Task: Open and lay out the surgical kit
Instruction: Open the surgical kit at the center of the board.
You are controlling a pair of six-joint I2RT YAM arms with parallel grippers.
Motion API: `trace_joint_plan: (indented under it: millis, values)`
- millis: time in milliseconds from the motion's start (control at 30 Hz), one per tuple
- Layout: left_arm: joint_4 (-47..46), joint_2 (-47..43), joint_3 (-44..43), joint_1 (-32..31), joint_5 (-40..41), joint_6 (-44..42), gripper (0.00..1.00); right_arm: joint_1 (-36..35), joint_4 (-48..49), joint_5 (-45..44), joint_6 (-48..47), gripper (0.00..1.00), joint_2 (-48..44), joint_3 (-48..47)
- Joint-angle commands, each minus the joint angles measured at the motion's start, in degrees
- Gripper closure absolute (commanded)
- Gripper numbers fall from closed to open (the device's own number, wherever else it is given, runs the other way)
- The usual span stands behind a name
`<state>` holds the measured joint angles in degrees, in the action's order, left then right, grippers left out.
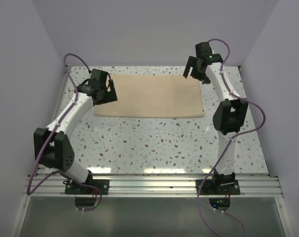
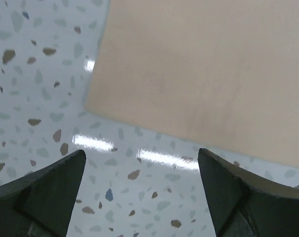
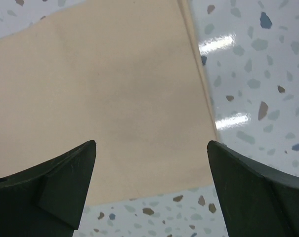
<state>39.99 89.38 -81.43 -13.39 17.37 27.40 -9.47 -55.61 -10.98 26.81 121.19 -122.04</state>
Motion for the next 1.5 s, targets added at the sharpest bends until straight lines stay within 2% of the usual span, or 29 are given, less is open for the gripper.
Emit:
trace_joint_plan:
  millis: [0, 100, 267, 433, 800, 867, 967, 1133, 1467]
  values:
    - [0.36, -2.45, 7.41, -0.41, -3.47, -0.06, 0.00, 0.07, 1.12, 0.35, 0.44, 0.02, 9.81, -12.47]
    - [-0.35, -5.09, 11.63, -0.41, -5.67, -0.59, 0.02, 0.77, 3.14, 0.26, 1.40, 0.02, 16.53, -19.02]
    - [-0.79, -7.82, 16.46, -0.41, -6.99, -1.47, 0.04, 2.18, 13.14, -3.25, 2.98, 0.04, 19.79, -16.92]
    - [-1.58, -8.17, 17.97, -0.41, -8.05, -1.56, 0.05, 3.06, 15.36, -5.28, 2.64, 0.07, 27.06, -21.74]
    - [-2.90, -5.45, 19.02, -0.41, -8.49, -1.38, 0.06, 3.85, 21.24, -7.56, 2.11, 0.24, 33.23, -25.70]
    - [-2.90, -5.10, 18.94, -0.41, -8.22, -1.47, 0.06, 3.85, 21.95, -6.86, 3.33, 0.31, 33.59, -26.23]
    - [-3.07, -4.48, 18.85, -0.41, -8.22, -1.47, 0.06, 3.67, 22.04, -7.47, 4.04, 0.35, 32.89, -26.06]
    - [-3.60, -3.96, 18.76, -0.41, -9.10, -1.12, 0.06, 3.32, 24.41, -10.90, 2.55, 0.34, 27.89, -21.93]
    - [-3.95, -4.83, 19.73, -0.41, -9.37, -1.82, 0.07, 2.80, 26.17, -10.38, 1.40, 0.34, 28.58, -25.18]
